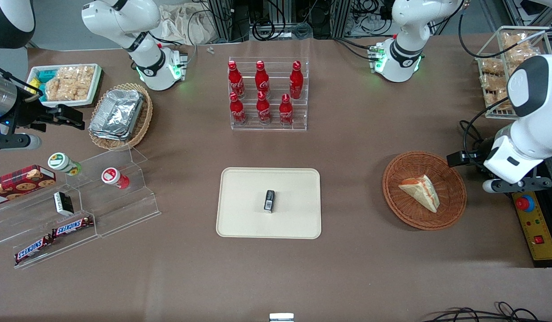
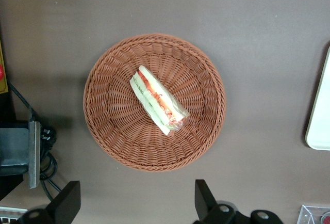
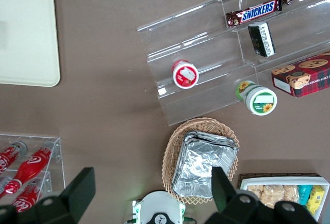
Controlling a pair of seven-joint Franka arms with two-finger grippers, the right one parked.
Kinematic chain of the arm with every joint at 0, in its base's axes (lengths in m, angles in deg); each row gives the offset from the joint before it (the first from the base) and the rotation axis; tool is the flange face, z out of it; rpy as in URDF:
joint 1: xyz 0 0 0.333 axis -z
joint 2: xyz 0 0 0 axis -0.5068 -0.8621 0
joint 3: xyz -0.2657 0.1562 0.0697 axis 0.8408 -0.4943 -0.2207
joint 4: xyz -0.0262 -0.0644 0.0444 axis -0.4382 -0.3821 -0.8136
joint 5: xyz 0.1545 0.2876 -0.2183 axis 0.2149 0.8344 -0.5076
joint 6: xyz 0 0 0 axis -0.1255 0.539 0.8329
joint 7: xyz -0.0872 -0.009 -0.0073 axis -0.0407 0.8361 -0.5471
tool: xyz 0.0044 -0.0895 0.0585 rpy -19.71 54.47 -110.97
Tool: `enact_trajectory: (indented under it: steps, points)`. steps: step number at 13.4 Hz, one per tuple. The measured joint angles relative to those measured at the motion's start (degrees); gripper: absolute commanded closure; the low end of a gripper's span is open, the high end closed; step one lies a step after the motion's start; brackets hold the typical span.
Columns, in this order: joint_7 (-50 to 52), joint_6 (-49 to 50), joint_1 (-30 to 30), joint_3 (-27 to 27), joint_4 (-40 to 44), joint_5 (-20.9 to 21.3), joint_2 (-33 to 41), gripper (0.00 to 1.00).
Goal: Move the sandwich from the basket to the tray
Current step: 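Move the left gripper down over the wrapped sandwich in the wicker basket, then lower the open left gripper around the sandwich and close it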
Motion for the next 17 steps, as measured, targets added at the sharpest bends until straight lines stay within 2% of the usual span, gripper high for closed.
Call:
enact_trajectory:
  steps: [4, 7, 10, 14, 17]
  points:
    - [0.0, 0.1, 0.0, 0.0, 0.2, 0.0, 0.0, 0.01]
    - [-0.3, 1.0, 0.0, 0.0, -0.2, -1.9, 0.0, 0.01]
    - [0.1, -0.4, 0.0, -0.6, -3.7, -2.2, -0.2, 0.04]
    - [6.3, -12.9, -0.3, -1.3, -12.9, -2.4, -0.2, 0.04]
    - [18.4, -24.4, -0.3, -2.0, -18.3, -2.6, -0.9, 0.02]
